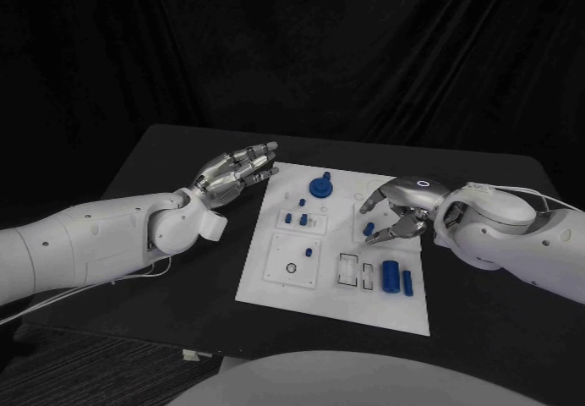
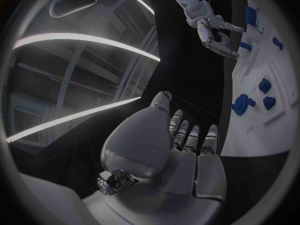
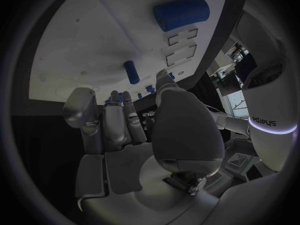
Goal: Assemble the parts on the task board
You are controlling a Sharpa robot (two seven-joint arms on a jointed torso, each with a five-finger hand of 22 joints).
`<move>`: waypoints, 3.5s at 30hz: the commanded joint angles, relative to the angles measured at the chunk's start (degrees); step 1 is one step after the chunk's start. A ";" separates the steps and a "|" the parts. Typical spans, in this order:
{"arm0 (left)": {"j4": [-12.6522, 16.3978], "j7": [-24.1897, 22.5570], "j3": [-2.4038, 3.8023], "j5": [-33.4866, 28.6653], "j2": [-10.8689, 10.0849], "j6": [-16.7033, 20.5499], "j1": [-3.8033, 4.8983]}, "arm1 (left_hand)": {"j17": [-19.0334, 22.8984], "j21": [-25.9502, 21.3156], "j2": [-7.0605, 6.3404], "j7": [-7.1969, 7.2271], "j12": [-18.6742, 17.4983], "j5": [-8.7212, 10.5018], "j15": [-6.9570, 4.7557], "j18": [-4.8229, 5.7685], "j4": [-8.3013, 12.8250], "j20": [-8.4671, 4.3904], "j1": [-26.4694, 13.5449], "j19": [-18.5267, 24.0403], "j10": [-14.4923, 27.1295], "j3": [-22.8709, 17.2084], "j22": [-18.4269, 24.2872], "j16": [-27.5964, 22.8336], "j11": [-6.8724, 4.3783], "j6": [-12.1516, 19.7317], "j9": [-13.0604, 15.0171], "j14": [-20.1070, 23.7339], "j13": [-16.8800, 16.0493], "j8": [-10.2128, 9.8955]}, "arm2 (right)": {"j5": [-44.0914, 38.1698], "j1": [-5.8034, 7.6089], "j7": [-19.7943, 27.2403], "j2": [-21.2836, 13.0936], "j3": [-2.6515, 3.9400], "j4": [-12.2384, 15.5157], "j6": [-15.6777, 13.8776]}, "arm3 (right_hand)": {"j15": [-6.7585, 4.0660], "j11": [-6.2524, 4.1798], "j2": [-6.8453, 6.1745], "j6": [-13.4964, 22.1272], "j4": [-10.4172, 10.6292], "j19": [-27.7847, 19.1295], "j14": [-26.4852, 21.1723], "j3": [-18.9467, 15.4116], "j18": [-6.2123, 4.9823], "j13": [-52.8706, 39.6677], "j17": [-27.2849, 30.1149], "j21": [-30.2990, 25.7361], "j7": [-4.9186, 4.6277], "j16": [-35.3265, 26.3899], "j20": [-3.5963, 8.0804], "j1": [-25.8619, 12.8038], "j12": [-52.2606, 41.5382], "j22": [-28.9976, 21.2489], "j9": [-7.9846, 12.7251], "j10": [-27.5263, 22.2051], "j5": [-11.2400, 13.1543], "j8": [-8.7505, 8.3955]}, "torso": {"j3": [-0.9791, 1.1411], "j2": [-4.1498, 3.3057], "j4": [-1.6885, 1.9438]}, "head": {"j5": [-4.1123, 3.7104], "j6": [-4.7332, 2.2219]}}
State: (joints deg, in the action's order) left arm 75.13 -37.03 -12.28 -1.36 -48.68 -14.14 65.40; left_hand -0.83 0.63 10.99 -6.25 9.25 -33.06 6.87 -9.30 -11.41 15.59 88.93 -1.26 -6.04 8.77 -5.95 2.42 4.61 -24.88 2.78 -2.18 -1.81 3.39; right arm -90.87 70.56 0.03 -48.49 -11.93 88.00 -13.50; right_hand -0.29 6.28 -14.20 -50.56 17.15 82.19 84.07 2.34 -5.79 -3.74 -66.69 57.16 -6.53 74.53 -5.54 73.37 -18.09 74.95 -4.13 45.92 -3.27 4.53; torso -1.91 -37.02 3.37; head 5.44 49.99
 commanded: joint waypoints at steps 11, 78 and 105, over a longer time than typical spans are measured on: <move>-0.04 -0.38 0.05 -0.31 0.13 -0.61 -0.41 | -0.06 0.34 0.34 0.02 -0.04 -0.19 0.44 -1.06 0.10 0.31 0.39 -0.14 0.47 -0.63 0.12 0.25 0.09 0.10 0.04 0.18 0.00 0.33 | 0.60 -2.00 1.61 1.46 0.02 -1.88 1.45 | 0.69 -0.50 6.95 -1.37 -4.00 -0.49 -0.23 6.06 0.04 -0.04 0.97 -0.22 -0.22 -0.75 -0.60 10.04 0.86 7.44 0.12 5.47 -11.78 0.18 | 0.02 -0.07 0.12 | -0.10 0.01; -0.93 1.20 0.05 -0.31 0.73 -1.47 -1.51 | -0.11 0.30 0.44 -0.11 0.01 -0.12 0.99 -1.04 0.56 0.37 0.47 -0.11 0.54 -1.35 0.37 0.49 0.18 -0.01 0.07 0.08 -0.01 0.42 | -7.99 5.22 -2.56 4.14 0.04 11.78 2.24 | -1.28 -3.43 7.36 -12.61 -11.45 -3.25 -3.03 15.43 -0.91 -1.66 8.82 -6.03 -0.27 -7.21 1.21 16.15 1.02 6.07 -5.39 21.60 -10.92 5.43 | -0.01 -0.04 0.12 | 0.56 0.01; 0.20 0.26 0.05 -0.31 -0.25 -0.87 -1.52 | -0.04 0.20 0.65 -0.42 0.03 0.82 0.33 -1.06 -1.10 -0.11 -1.56 0.05 0.79 -1.44 0.97 0.43 0.61 -0.02 0.09 0.42 0.02 0.60 | -11.89 -0.58 -2.36 17.63 0.05 5.06 8.23 | -1.02 -3.12 7.04 -10.86 -12.04 -3.89 -3.49 15.72 -1.11 -1.73 9.67 -7.57 -0.68 -8.07 1.03 15.98 1.41 5.78 -5.35 21.47 -10.89 4.22 | -0.02 -0.09 0.16 | 0.70 0.01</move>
State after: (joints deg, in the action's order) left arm 75.14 -35.58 -12.29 -1.36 -48.94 -14.74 63.95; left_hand -0.84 0.63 11.65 -6.25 9.25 -32.15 7.48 -9.29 -12.18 15.58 87.73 -1.26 -5.61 7.32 -4.99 2.65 5.02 -24.88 2.79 -1.96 -1.80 3.60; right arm -101.52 70.25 -1.72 -30.96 -11.92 93.32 -6.60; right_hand -1.23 4.66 -7.03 -61.81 5.51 78.62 80.96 18.03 -5.82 -4.30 -57.07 49.85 -7.14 66.58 -4.61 89.21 -16.55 74.93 -9.46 65.49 -13.90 9.03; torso -1.94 -37.08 3.58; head 6.12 49.99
